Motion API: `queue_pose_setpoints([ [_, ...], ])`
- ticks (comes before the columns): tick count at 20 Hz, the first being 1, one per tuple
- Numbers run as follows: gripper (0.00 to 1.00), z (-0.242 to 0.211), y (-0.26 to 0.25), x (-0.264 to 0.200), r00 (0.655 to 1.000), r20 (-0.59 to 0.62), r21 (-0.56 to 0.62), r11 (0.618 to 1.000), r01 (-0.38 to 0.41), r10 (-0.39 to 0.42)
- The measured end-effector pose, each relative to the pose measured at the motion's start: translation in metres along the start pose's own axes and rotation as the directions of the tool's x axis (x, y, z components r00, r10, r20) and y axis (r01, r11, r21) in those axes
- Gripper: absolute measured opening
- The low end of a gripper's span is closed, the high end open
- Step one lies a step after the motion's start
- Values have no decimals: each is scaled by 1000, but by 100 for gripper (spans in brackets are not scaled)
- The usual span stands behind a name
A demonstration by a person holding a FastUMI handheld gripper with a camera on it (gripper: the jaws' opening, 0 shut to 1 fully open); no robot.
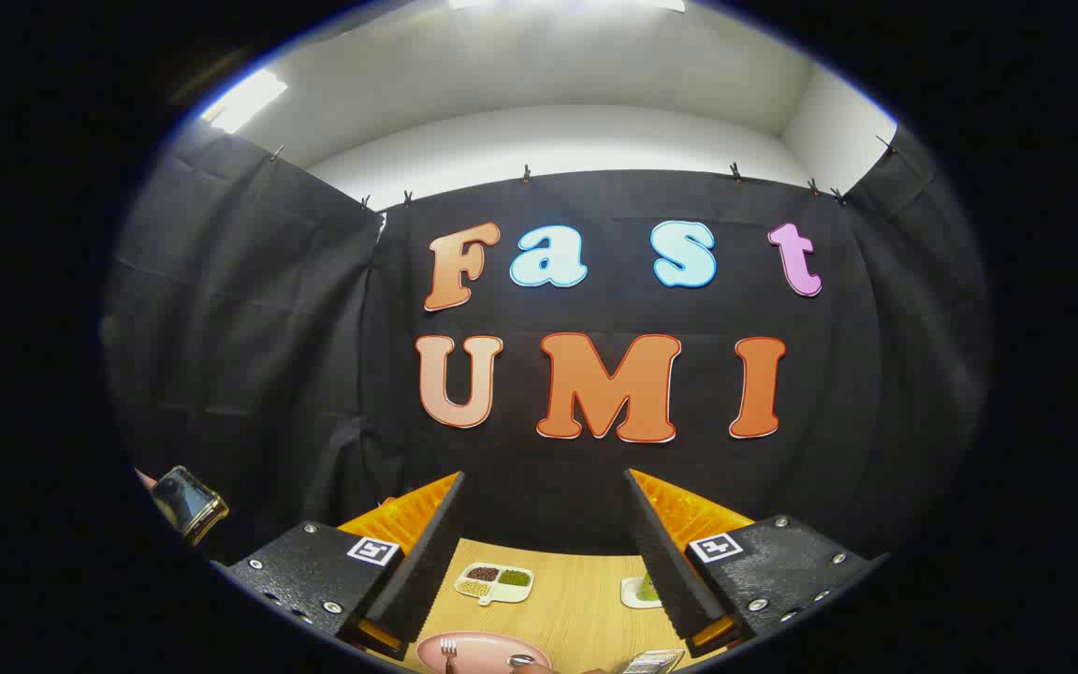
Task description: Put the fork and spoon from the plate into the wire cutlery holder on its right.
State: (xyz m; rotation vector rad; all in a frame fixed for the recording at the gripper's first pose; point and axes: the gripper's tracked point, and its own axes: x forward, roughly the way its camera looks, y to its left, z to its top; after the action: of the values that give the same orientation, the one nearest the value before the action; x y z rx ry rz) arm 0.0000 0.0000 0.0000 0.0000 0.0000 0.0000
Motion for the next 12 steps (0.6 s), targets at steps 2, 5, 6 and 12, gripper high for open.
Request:
queue_pose_setpoints([
  [2,97,0,3,-1,1000,-4,6,1000,-18,18],
  [5,97,-5,5,-1,999,-22,24,999,-38,39],
  [6,97,-6,6,-1,999,-24,30,998,-46,47],
  [12,97,-8,10,-15,997,-25,43,996,-76,77],
])
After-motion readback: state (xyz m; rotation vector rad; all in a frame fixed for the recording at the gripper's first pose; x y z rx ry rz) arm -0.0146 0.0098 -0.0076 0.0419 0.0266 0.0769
